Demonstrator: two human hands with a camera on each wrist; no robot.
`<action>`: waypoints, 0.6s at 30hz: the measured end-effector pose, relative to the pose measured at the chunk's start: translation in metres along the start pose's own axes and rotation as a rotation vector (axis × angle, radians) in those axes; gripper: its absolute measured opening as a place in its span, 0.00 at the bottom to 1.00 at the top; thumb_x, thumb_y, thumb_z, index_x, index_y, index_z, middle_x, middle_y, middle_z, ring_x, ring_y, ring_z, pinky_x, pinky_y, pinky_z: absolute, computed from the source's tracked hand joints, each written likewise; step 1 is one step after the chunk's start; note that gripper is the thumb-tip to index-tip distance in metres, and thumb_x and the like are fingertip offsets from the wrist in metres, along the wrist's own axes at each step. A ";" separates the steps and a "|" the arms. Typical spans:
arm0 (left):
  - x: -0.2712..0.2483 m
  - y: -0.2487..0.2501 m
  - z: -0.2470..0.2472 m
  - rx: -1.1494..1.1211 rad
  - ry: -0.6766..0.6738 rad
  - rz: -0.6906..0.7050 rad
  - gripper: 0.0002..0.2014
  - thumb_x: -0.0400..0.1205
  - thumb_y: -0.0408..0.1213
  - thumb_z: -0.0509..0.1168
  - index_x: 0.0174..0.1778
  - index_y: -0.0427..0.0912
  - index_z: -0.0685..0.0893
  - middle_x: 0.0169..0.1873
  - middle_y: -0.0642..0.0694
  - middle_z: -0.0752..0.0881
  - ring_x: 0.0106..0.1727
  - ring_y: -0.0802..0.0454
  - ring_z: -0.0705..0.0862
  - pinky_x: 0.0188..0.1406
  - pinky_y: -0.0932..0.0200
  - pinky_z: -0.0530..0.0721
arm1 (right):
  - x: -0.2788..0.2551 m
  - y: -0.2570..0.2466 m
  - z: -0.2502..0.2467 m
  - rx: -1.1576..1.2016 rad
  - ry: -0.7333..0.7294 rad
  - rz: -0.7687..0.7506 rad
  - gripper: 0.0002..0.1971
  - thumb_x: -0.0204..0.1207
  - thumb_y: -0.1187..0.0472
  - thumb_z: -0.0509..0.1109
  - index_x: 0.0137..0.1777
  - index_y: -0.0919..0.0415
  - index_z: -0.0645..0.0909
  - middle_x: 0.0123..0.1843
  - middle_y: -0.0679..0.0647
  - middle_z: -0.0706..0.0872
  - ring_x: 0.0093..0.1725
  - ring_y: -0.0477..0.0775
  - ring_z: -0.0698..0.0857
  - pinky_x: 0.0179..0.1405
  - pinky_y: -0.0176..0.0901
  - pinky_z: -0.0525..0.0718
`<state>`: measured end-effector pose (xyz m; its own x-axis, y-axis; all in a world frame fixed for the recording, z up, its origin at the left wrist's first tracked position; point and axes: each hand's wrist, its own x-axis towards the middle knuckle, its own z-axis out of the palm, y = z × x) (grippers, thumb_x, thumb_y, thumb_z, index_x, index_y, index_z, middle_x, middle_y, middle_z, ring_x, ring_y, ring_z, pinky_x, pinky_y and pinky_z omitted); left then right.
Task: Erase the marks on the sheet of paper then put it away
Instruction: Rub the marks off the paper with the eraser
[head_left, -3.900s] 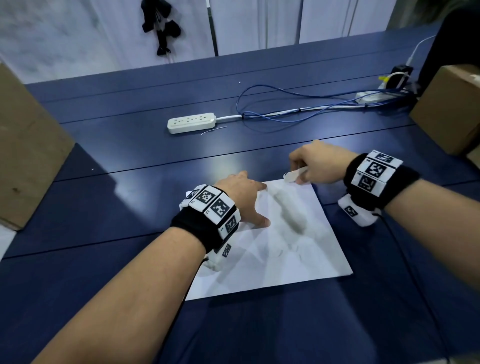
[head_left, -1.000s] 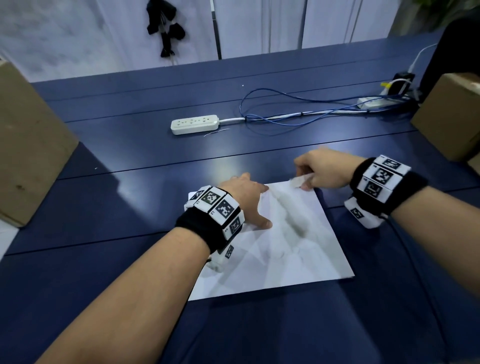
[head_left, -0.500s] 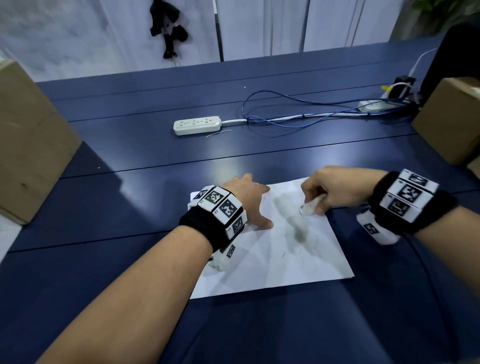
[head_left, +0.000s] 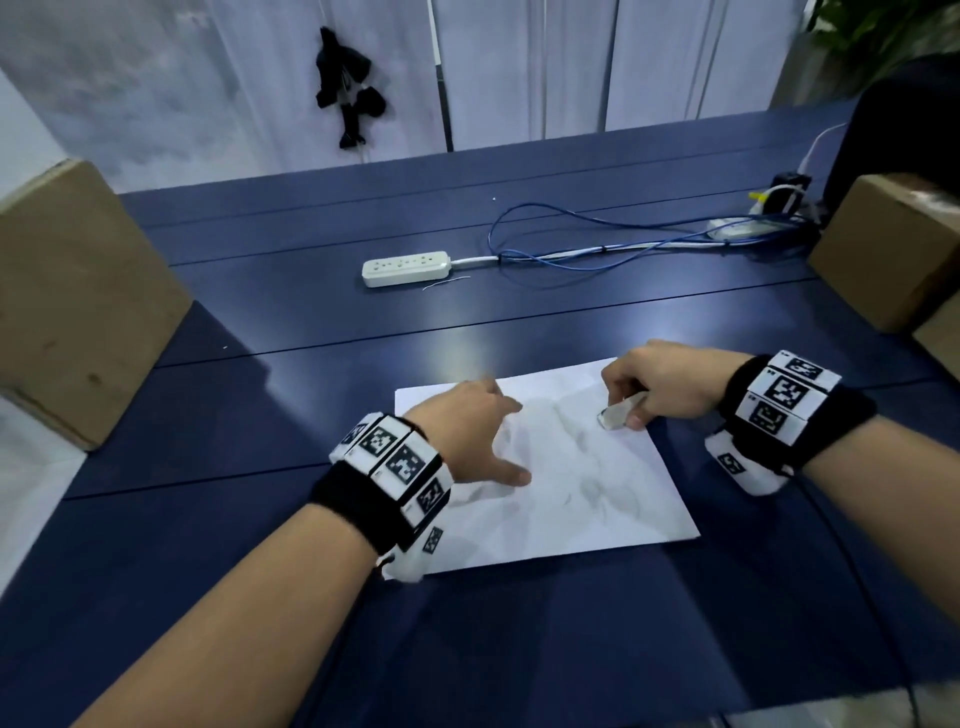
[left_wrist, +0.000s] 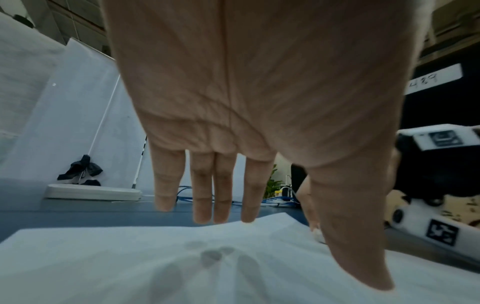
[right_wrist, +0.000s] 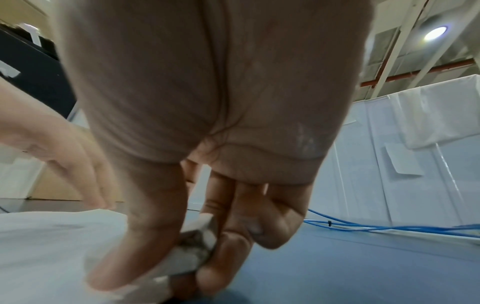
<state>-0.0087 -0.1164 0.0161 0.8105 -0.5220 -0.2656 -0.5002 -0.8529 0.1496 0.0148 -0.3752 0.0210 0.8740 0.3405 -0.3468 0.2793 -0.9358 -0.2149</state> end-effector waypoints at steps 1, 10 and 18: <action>-0.008 0.000 0.002 -0.004 -0.009 0.014 0.43 0.71 0.65 0.72 0.80 0.51 0.70 0.71 0.53 0.72 0.72 0.52 0.72 0.70 0.51 0.75 | -0.001 0.000 0.000 0.001 0.010 0.001 0.11 0.66 0.59 0.79 0.39 0.46 0.80 0.37 0.44 0.85 0.43 0.51 0.82 0.36 0.42 0.77; -0.029 0.002 0.017 0.030 -0.060 0.037 0.38 0.68 0.65 0.74 0.72 0.52 0.78 0.69 0.56 0.74 0.70 0.52 0.73 0.66 0.48 0.78 | -0.033 -0.053 0.011 0.126 0.057 -0.176 0.13 0.67 0.51 0.80 0.51 0.46 0.84 0.42 0.44 0.87 0.43 0.41 0.83 0.45 0.44 0.83; -0.029 -0.001 0.019 0.012 -0.050 0.012 0.39 0.64 0.67 0.76 0.68 0.49 0.81 0.63 0.58 0.75 0.60 0.55 0.79 0.59 0.51 0.82 | -0.004 -0.078 0.019 0.047 0.088 -0.172 0.11 0.71 0.50 0.76 0.49 0.52 0.82 0.36 0.43 0.81 0.44 0.52 0.80 0.43 0.45 0.81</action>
<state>-0.0375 -0.1002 0.0058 0.7881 -0.5311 -0.3111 -0.5140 -0.8459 0.1420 -0.0181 -0.3017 0.0218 0.8469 0.4840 -0.2201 0.4106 -0.8584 -0.3076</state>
